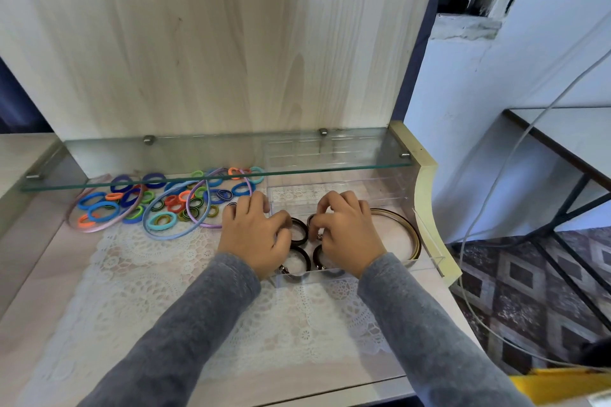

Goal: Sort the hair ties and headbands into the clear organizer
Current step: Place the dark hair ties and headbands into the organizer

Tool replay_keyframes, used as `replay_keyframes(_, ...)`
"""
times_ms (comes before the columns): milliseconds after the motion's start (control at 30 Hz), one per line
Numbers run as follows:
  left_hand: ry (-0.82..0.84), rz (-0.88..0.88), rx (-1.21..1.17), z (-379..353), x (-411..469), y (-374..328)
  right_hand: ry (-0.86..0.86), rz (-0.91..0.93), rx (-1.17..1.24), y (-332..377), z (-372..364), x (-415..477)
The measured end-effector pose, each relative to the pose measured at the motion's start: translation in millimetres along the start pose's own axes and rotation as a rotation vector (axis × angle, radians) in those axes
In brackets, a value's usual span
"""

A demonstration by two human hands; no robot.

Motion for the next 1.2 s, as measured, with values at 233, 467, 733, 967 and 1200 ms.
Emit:
replay_keyframes(233, 0.089, 0.094, 0.014, -5, 2, 1, 0.028, 0.064, -0.104, 11, -9, 0)
replay_keyframes(467, 0.118, 0.084, 0.034, -2, 2, -2, 0.033, 0.048, -0.178, 16, -14, 4)
replay_keyframes(733, 0.081, 0.066, 0.04, -4, 0, 1, 0.008, 0.046, -0.198, 16, -16, 7)
replay_keyframes(967, 0.104, 0.089, 0.005, -8, 0, 5, 0.03, 0.035, -0.188, 12, -19, 6)
replay_keyframes(1200, 0.115, 0.177, -0.301, -9, -16, 11, 0.085, -0.019, -0.019, 3, -10, 1)
Point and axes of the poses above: each hand's wrist, its own x-axis towards the middle knuckle, its own z-axis out of the back of the hand, y = z × x, the point moved 7 cm from there along x, towards the middle knuckle, and after that the axes turned 2 degrees about x, right-handed, at the moved point
